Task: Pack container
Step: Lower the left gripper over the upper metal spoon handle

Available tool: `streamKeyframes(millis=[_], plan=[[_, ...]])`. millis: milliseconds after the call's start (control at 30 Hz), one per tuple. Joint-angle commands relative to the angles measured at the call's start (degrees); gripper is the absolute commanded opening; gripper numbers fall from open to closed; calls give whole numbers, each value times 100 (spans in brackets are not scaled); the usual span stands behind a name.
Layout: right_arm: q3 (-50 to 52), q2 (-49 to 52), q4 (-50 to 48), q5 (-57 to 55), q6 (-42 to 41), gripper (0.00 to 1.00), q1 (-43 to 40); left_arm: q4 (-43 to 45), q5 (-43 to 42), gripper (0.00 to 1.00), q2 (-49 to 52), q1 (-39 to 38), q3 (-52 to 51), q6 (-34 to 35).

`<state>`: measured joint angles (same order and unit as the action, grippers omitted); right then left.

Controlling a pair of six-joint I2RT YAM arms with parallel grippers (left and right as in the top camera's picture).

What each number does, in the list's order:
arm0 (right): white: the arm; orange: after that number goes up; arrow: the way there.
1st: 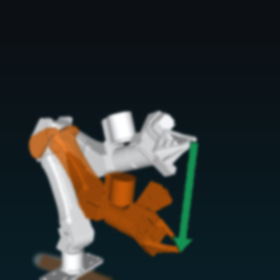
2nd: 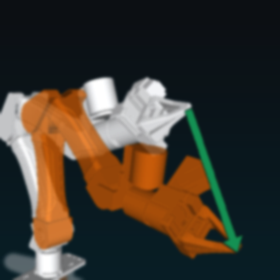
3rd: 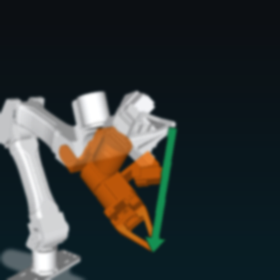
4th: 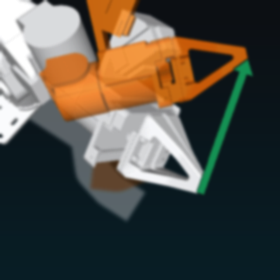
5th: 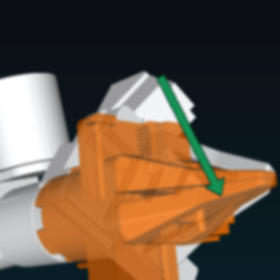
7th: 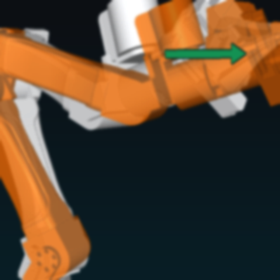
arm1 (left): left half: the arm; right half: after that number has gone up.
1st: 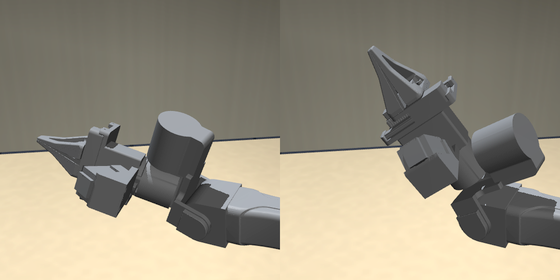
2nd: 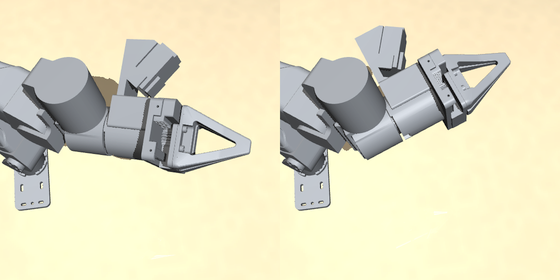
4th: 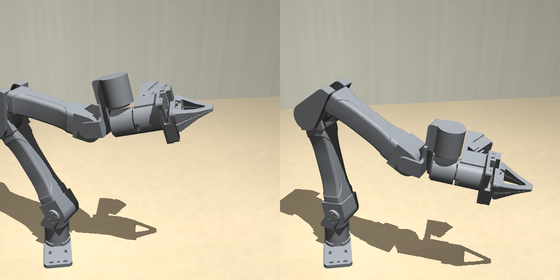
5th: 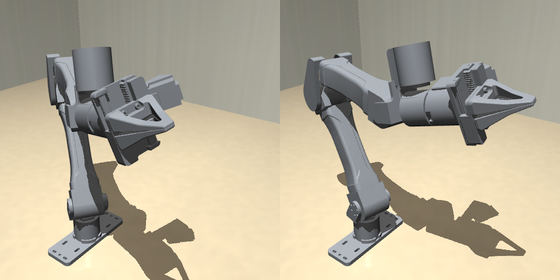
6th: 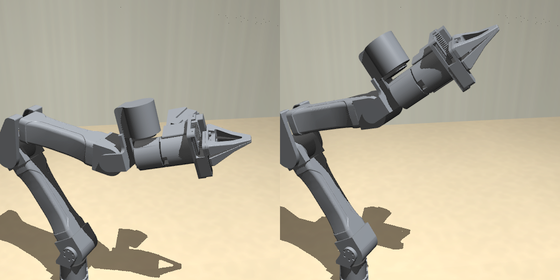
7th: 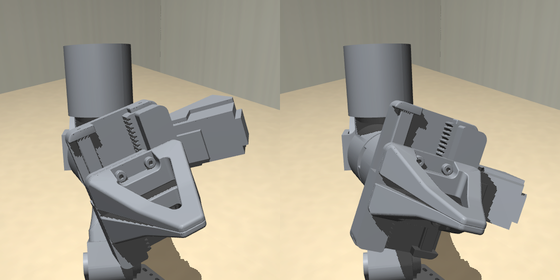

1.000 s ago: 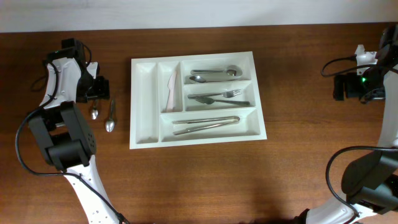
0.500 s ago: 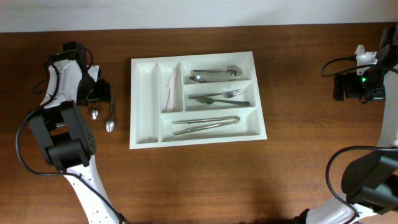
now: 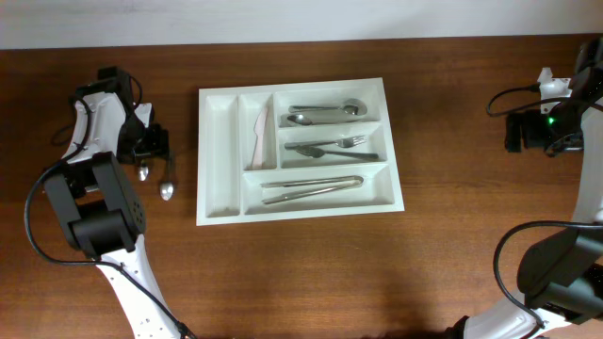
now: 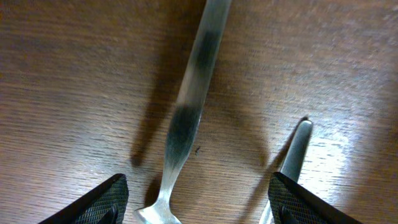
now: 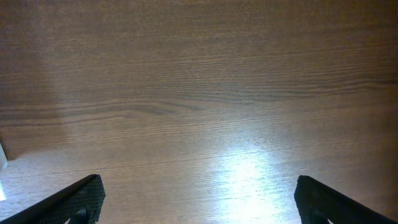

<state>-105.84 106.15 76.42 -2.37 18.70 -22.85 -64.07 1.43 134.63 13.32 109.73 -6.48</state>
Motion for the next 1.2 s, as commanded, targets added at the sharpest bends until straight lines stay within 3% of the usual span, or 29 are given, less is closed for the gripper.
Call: streamKeyframes(millis=[0,1167], plan=[[15,9,0,-46,37,99,-4,9,-79,75,44,52,-90,-96],[15,9,0,-46,37,99,-4,601,-17,75,44,214,-94,-101]])
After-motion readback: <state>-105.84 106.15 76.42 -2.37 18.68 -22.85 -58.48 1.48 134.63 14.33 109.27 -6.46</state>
